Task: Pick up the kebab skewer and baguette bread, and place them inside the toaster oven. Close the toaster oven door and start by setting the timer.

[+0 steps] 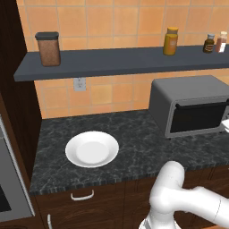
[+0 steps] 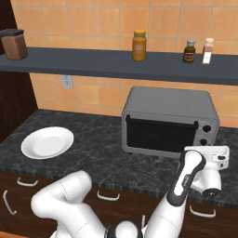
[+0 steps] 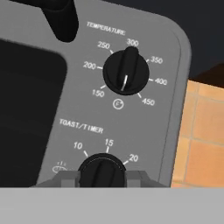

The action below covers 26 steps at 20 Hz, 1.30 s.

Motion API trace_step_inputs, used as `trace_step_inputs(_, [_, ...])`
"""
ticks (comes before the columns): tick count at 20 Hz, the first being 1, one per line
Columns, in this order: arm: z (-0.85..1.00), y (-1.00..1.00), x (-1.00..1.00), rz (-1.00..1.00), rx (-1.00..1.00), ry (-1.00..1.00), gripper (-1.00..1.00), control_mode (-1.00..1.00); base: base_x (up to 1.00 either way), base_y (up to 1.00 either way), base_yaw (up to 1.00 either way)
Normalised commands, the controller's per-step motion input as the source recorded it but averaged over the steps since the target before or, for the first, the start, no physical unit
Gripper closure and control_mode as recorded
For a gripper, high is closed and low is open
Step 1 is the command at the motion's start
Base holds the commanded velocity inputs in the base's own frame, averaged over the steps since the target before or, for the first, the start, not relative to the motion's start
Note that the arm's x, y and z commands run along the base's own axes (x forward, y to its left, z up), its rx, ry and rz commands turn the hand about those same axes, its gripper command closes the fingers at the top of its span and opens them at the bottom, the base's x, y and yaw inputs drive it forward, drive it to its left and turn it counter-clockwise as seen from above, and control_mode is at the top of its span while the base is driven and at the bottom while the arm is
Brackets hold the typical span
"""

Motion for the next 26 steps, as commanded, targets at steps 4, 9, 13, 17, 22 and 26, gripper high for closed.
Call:
trace_step_inputs(4, [0.15, 0.14, 0.00, -0.04, 0.32, 0.09, 1.00, -1.00, 0.00, 0.00, 0.00])
trace_step_inputs(9, [0.14, 0.05, -0.02, -0.09, 0.40, 0.08, 1.00, -1.00, 0.00, 0.00, 0.00])
trace_step_inputs(13, [0.13, 0.04, -0.02, -0.04, 0.44, 0.01, 1.00, -1.00, 0.00, 0.00, 0.00])
trace_step_inputs(17, [0.07, 0.00, -0.12, -0.02, 0.51, 0.01, 1.00, -1.00, 0.00, 0.00, 0.00])
trace_step_inputs(22, [0.00, 0.00, -0.05, -0.02, 0.53, 0.00, 1.00, -1.00, 0.00, 0.00, 0.00])
trace_step_inputs(26, [0.00, 0.00, -0.02, -0.03, 0.53, 0.01, 1.00, -1.00, 0.00, 0.00, 0.00])
